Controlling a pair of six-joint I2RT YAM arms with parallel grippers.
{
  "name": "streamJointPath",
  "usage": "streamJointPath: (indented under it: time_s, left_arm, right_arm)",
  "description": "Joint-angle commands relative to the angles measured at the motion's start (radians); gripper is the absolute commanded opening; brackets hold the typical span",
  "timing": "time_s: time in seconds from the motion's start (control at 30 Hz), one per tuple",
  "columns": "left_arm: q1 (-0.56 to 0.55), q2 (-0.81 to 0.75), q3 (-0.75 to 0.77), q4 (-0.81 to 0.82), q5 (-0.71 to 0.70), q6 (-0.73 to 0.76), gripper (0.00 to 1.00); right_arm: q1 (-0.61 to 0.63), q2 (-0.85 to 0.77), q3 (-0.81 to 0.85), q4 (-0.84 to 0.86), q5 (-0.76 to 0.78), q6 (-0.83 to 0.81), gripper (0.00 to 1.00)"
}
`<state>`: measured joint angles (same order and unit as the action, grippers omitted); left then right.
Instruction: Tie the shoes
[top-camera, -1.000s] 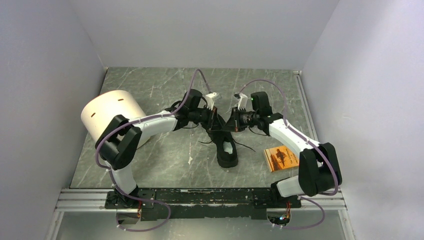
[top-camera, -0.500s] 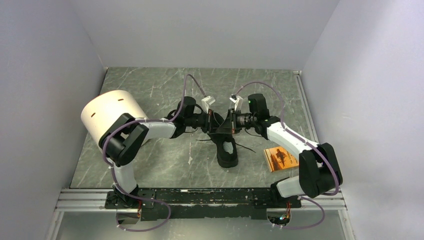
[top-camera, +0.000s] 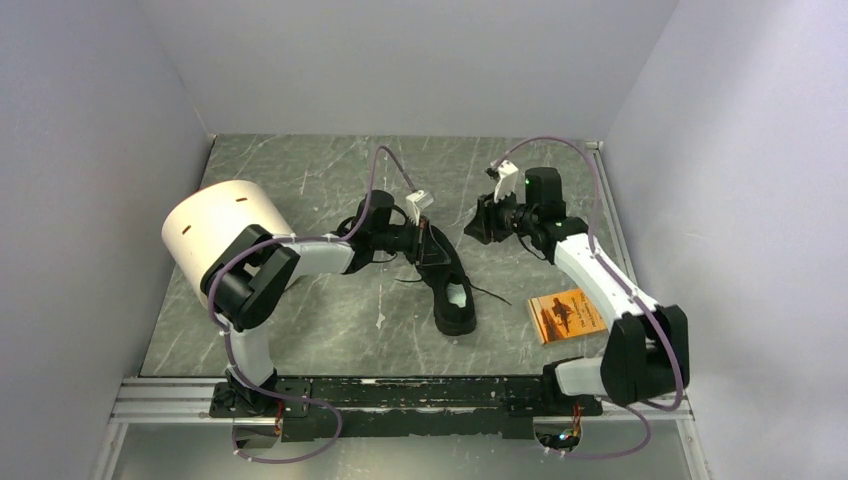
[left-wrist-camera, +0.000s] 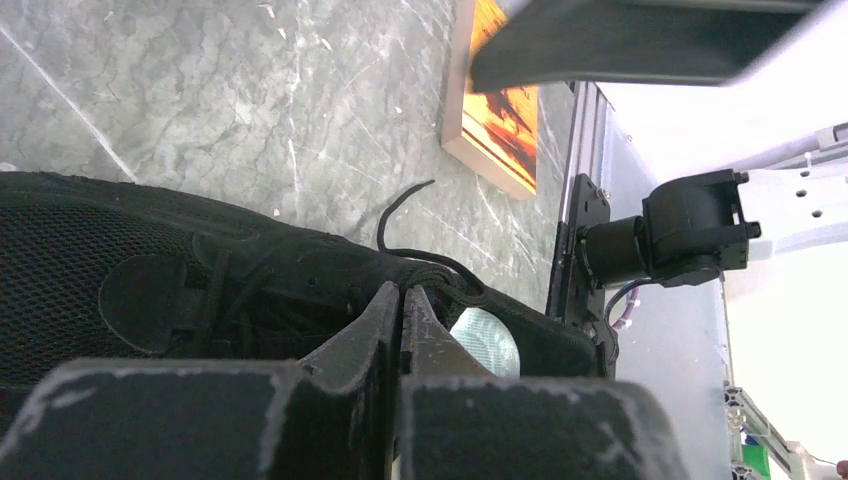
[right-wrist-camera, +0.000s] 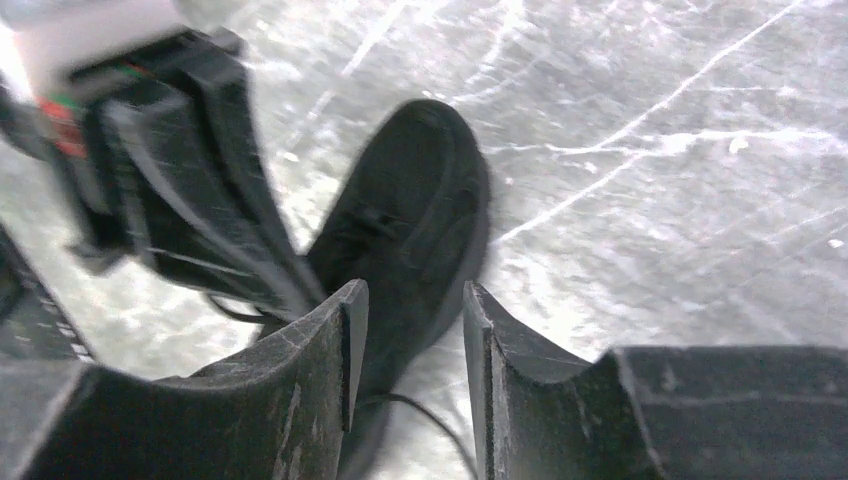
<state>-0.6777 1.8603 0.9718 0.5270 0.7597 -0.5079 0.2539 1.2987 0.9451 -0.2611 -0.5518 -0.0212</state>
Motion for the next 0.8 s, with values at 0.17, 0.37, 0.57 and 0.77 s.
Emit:
streamJointPath:
  time_s: [0.17,0.37,0.57,0.77]
  left_arm:
    - [-0.001,-0.011,0.066,-0.069,-0.023,0.088,0.05]
    - [-0.002,-0.005,0.071,-0.069,-0.021,0.091,0.05]
    - [-0.003,0.008,0.086,-0.081,-0.013,0.103,0.05]
    - [-0.002,0.014,0.088,-0.074,-0.014,0.099,0.05]
  right_arm:
    - [-0.062,0.187,-0.039,0.049,-0.268,-0.428,0.41]
    - [-0.005,0.196,-0.073,0.005,-0.344,-0.558,0.36]
    - [-0.004,0.219,-0.08,0.021,-0.404,-0.567,0.33]
    - [-0.004,0.213,-0.088,0.023,-0.445,-0.577,0.33]
